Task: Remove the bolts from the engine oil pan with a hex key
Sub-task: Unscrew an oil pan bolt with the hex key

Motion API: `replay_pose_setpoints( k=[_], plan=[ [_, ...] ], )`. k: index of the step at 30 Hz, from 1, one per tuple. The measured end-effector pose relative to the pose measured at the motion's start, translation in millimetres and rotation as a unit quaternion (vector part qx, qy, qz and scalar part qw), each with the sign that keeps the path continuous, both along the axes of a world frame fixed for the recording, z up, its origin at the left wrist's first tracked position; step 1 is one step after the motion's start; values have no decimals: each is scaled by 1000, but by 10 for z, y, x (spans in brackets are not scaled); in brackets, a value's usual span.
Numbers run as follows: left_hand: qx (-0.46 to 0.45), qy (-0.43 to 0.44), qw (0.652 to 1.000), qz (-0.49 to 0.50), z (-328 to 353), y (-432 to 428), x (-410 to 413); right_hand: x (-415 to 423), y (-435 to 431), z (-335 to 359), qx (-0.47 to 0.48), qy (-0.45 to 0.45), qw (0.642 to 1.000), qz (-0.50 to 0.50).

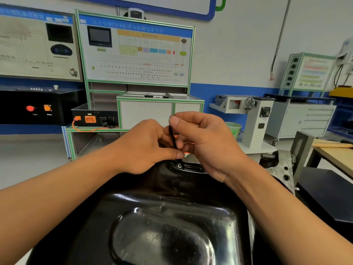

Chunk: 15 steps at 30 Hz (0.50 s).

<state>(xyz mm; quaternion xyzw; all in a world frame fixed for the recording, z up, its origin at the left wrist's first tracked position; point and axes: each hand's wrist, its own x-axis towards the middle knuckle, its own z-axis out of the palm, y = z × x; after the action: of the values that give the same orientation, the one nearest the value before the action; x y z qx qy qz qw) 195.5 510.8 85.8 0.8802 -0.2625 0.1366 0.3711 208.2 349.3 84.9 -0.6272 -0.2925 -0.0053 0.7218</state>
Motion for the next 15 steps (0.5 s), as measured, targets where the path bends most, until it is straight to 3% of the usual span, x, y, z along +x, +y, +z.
replay_pose_setpoints(
  k=[15],
  plan=[
    [12,-32,999,-8,4,39,-90,-58,-19,-32,22,-35,999,22]
  ],
)
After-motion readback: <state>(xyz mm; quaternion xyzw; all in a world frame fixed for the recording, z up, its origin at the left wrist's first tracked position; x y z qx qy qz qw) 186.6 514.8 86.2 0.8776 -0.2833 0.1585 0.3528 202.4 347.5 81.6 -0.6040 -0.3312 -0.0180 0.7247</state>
